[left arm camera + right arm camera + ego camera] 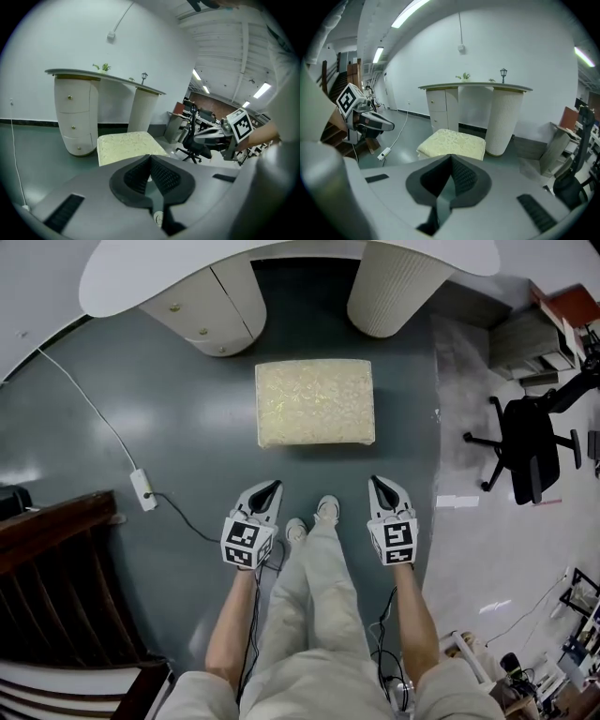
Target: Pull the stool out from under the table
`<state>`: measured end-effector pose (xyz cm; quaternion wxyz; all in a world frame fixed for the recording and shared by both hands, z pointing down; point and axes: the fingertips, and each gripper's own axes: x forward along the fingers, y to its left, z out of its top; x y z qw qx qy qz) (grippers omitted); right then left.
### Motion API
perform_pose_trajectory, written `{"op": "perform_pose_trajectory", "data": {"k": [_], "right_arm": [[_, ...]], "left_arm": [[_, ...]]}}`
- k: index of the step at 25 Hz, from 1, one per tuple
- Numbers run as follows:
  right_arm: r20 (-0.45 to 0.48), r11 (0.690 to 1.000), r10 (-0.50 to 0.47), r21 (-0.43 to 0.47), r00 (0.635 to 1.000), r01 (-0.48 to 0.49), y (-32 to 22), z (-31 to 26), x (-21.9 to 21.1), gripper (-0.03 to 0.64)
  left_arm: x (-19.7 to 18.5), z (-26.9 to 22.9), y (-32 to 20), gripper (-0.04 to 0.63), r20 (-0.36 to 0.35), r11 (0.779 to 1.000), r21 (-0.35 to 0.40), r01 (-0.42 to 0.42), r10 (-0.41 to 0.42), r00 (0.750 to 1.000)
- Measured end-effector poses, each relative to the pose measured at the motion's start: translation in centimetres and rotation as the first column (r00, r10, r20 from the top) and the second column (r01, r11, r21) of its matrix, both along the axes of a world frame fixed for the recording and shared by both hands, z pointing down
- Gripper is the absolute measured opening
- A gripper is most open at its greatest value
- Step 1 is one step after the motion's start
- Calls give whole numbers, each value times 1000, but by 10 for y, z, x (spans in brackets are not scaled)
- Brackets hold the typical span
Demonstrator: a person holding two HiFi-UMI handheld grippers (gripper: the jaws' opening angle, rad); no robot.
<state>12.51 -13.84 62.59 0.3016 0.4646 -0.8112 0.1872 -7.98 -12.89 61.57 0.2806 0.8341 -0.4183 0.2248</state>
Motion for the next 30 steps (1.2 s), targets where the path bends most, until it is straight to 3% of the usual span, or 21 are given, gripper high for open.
{"op": "perform_pose_trajectory", "data": {"k": [15,22,30], "right_arm": [[89,978,-5,207,996,-14,-36,-227,-3,-3],[94,961,1,276,996,-27,-25,-309,0,-4],[98,949,22,311,995,-51,7,-366,-1,-5]], "left_arm": [[14,-221,-59,11,-10,978,209,-17,20,1000],[13,-304,-55,11,-15,961,277,-19,25,1000],[4,-357,-22,11,-6,953,303,-24,27,1000]]}}
